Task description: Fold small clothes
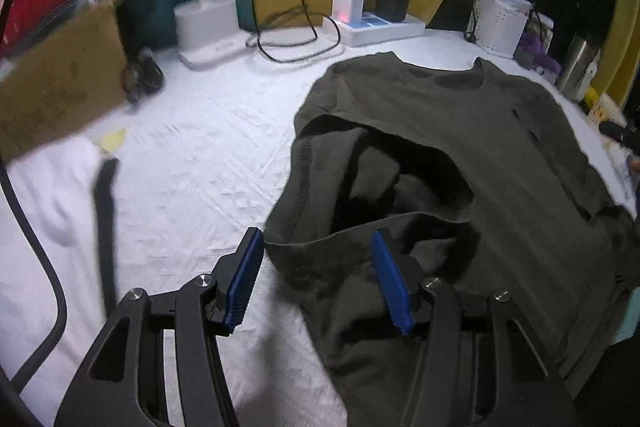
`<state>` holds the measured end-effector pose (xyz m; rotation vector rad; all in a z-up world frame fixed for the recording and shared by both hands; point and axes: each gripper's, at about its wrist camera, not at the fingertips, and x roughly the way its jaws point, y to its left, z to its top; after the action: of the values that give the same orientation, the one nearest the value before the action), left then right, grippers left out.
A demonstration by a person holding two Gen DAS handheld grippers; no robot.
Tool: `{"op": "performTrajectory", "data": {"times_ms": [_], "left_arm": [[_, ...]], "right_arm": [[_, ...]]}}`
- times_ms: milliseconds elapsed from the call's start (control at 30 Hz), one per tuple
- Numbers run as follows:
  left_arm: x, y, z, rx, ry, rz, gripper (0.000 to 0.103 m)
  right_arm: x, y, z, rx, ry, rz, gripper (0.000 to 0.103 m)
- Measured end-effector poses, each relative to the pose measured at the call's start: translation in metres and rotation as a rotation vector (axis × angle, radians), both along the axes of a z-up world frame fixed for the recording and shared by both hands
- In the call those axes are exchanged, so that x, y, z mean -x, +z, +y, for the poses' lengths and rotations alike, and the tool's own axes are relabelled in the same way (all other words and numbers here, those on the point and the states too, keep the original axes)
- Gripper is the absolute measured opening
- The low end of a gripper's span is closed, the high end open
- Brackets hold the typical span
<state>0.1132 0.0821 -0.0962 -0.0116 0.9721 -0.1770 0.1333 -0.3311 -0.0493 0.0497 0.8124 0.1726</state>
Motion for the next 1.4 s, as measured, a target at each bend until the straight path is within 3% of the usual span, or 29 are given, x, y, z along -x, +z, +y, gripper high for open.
{"op": "performTrajectory", "data": {"times_ms": [33,100,167,400,567,667,833,867,1000,1167,1267,1300,1400], "left_arm": [[-0.002,-0.003,0.003,0.024,0.007,0.007,0.051],[-0.001,-0.005,0.006,0.040,0.012,0.010,0.012],[0.004,-0.002,0.005,0.050,0.006,-0.006,0.004],[0.034,0.030,-0.010,-0.005,-0.020,-0.128,0.004],[0.046,0.037,-0.025,-0.061,-0.049,-0.166,0.004],[0.044,0.028,-0.023,-0.069,-0.016,-0.129,0.004],[0.045,0.015,0.004,0.017,0.056,-0.021,0.006],[0.046,0.016,0.011,0.047,0.071,-0.014,0.007],[0.038,0.024,0.041,0.120,0.163,-0.009,0.030],[0.008,0.007,0.051,0.186,0.202,0.073,0.031],[0.001,-0.009,0.035,0.133,0.167,0.133,0.031],[0.004,-0.007,0.028,0.091,0.154,0.099,0.032],[0.011,-0.008,0.006,0.003,0.108,0.098,0.032]], "right_arm": [[0.002,0.001,0.001,0.001,0.000,-0.001,0.103],[0.005,0.002,0.001,0.006,-0.003,-0.001,0.103],[0.009,0.003,0.001,0.010,-0.011,-0.002,0.103],[0.014,0.001,-0.003,0.014,-0.039,0.010,0.103],[0.014,0.004,0.006,0.015,-0.013,0.002,0.103],[0.016,0.005,0.009,0.013,-0.001,-0.001,0.103],[0.020,0.004,0.007,0.010,-0.003,0.001,0.103],[0.021,0.003,0.006,0.011,-0.006,0.002,0.103],[0.023,0.001,0.001,0.006,-0.021,0.005,0.103],[0.022,-0.001,0.000,-0.007,-0.018,0.005,0.103],[0.021,-0.002,0.001,-0.007,-0.013,0.006,0.103],[0.021,-0.002,0.000,-0.007,-0.015,0.007,0.103],[0.019,-0.004,-0.004,-0.010,-0.029,0.012,0.103]]}}
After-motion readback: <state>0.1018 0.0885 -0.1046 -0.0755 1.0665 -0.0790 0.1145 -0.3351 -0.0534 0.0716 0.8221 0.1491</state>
